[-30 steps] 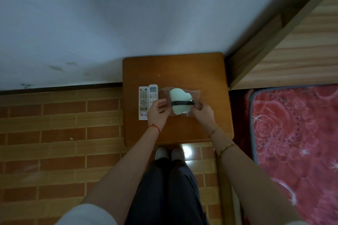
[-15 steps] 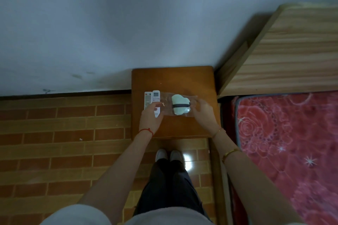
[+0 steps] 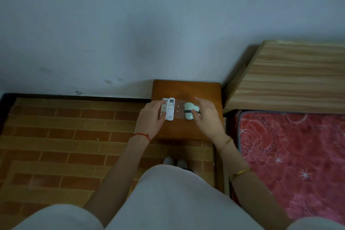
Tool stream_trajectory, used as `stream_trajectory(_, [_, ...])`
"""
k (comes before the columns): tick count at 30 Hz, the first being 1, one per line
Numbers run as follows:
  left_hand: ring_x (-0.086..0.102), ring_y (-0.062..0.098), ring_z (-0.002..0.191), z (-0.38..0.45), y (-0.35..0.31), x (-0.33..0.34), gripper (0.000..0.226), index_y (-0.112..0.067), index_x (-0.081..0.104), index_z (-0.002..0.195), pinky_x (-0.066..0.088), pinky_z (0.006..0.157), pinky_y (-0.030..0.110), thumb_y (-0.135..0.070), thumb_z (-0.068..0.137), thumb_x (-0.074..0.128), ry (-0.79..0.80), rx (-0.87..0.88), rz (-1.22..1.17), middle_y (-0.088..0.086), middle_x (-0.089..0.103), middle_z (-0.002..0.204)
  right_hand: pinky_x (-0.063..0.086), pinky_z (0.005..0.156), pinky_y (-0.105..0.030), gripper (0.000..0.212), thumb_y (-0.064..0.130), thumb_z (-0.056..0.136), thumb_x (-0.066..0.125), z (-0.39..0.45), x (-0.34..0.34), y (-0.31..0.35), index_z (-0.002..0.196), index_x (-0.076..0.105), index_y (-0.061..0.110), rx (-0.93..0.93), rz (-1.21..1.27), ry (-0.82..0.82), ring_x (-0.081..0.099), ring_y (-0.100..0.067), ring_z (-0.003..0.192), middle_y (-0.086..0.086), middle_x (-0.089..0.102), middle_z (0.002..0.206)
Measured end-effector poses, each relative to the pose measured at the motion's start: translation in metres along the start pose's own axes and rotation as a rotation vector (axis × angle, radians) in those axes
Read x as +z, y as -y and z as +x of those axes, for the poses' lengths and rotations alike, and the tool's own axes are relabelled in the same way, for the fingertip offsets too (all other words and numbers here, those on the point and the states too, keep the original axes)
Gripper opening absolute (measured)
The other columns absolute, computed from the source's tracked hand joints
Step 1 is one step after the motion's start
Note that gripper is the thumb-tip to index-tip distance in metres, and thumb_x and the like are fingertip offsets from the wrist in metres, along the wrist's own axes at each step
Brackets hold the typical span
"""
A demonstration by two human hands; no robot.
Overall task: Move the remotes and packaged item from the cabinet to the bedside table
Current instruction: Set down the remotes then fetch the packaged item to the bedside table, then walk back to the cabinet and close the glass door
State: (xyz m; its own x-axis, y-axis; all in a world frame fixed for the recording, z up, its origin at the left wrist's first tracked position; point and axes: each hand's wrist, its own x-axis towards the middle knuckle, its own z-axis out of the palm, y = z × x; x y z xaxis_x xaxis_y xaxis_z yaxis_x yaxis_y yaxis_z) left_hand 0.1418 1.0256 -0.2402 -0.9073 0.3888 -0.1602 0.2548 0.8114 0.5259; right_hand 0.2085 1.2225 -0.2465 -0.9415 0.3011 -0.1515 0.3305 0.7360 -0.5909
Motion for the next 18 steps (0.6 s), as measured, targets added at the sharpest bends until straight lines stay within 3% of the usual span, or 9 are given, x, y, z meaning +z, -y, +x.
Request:
stream_trajectory(12, [0.048, 0.020, 0.129, -0.080, 0.008, -0.059, 0.043, -0.021, 0.051, 0.137, 0.042, 0.109, 0.041, -0.022, 0.094, 0.058, -0.207, -0.054, -0.028, 0.002, 0.055, 0.137, 0.028, 0.112, -0.029, 0.050, 0.027, 0.097, 0.055, -0.035, -0.016, 0.055, 0.143, 0.042, 0.013, -0.197, 0.035, 0.028, 0.038, -0.020, 0.137, -0.006, 0.049, 0.143])
stream_trajectory(18, [0.046, 0.019, 0.132, -0.141, 0.045, -0.088, 0.044, -0.025, 0.047, 0.140, 0.037, 0.110, 0.034, -0.027, 0.097, 0.055, -0.356, -0.222, 0.001, 0.000, 0.052, 0.140, 0.029, 0.113, -0.031, 0.049, 0.028, 0.097, 0.054, -0.042, -0.002, 0.113, 0.143, 0.042, 0.014, -0.397, 0.022, 0.139, 0.037, -0.020, 0.137, -0.006, 0.049, 0.143])
